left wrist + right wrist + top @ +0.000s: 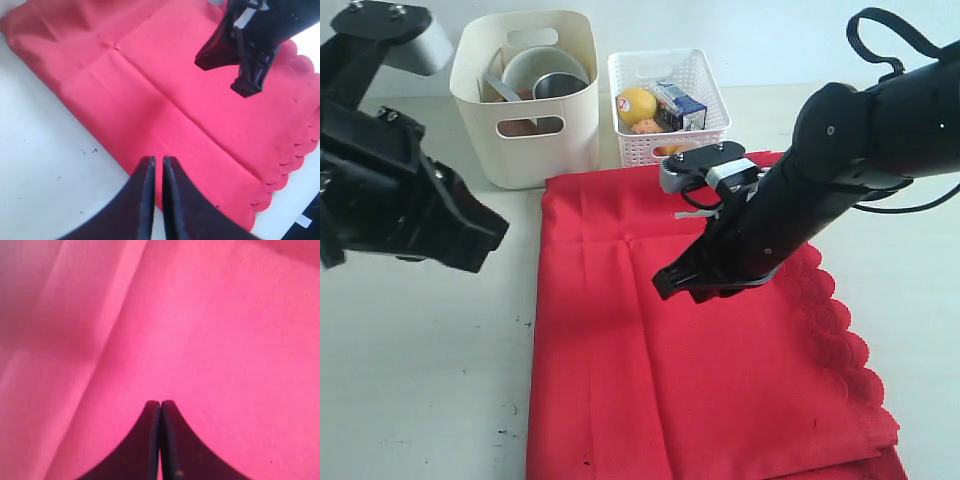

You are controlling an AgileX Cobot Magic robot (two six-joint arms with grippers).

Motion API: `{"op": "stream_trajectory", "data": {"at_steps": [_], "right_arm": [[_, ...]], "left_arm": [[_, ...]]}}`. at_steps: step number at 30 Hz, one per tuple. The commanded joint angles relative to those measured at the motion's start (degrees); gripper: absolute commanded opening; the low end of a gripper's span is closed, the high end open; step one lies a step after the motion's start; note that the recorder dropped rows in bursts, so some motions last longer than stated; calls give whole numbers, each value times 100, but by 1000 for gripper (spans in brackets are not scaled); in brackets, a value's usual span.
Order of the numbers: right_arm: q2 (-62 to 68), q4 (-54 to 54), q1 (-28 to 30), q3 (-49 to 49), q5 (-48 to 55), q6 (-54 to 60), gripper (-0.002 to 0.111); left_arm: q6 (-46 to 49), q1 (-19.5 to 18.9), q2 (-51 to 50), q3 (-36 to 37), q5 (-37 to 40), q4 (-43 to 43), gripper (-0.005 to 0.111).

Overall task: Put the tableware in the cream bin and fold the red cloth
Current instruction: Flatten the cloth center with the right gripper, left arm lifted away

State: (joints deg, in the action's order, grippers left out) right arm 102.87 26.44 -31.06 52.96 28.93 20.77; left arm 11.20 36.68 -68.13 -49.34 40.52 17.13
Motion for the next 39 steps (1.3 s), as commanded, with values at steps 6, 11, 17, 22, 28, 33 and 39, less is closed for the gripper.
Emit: {"op": "stream_trajectory", "data": {"at_steps": [6, 11, 17, 22, 28, 33, 39], "right_arm": [[351, 12, -24, 375, 198, 43, 0], [563, -35, -24, 594, 416, 54, 0], [651, -48, -24, 629, 340, 61, 0], [651, -73, -24, 644, 187, 61, 0], [651, -212, -194, 892, 256, 27, 0], [729, -479, -482, 1108, 256, -98, 0], [918, -1218, -521, 1214, 230, -803, 0]], "left_arm": [[-609, -7, 1228, 288, 423, -742, 8], [-609, -7, 1809, 288, 577, -773, 8], [-852, -7, 2436, 375, 559, -1336, 8], [-2066, -7, 2835, 694, 439, -2622, 8], [-3300, -7, 3223, 1158, 171, -3819, 8], [-3300, -7, 3449, 1325, -20, -3819, 8], [-3300, -7, 3554, 1387, -134, -3901, 8]]}}
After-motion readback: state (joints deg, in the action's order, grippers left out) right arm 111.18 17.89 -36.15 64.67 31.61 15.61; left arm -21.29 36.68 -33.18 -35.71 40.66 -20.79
